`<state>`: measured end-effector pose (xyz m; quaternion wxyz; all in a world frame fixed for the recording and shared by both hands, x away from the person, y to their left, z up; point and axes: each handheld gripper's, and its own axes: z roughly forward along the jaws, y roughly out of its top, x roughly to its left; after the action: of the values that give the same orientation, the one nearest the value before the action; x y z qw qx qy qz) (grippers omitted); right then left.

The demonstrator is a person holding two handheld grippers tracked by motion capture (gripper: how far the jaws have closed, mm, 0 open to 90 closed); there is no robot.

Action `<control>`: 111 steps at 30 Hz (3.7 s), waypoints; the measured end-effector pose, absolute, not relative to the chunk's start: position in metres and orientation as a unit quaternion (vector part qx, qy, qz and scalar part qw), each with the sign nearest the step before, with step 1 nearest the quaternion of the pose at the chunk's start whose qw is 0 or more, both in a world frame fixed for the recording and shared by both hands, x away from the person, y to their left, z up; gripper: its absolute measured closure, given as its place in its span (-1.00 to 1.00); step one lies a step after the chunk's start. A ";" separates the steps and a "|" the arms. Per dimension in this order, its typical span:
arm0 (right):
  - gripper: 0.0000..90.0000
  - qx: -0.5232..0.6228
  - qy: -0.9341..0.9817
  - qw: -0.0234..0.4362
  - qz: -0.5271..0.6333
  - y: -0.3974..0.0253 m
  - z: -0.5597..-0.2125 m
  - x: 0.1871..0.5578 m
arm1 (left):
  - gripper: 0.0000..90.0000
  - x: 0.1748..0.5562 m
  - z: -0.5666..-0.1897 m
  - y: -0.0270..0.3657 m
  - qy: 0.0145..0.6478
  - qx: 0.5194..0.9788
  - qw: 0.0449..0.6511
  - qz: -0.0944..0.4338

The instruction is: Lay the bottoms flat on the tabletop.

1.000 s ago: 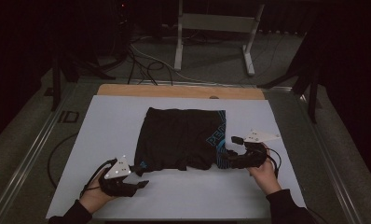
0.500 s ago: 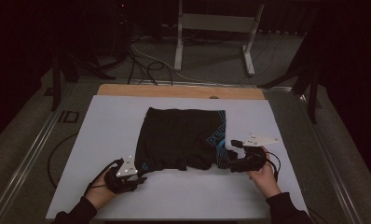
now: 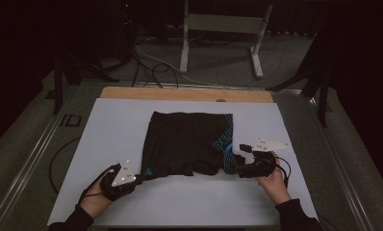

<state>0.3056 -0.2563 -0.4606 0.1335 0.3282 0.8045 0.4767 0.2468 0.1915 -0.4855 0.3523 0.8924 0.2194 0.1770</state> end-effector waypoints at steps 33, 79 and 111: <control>-0.70 0.331 0.804 0.132 0.477 -0.258 -0.460 0.303 | 0.00 0.222 -0.483 0.184 0.210 0.896 0.380 0.096; -0.69 0.333 0.800 0.132 0.481 -0.262 -0.463 0.303 | 0.89 0.275 -0.467 0.069 0.173 0.913 0.346 0.131; -0.69 0.330 0.802 0.132 0.479 -0.262 -0.462 0.302 | 0.38 0.241 -0.497 0.070 0.121 0.916 0.379 0.054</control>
<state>0.3020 -0.2623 -0.4623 0.1323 0.3302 0.8023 0.4793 0.2415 0.0695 -0.4968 0.3788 0.9160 0.1209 0.0537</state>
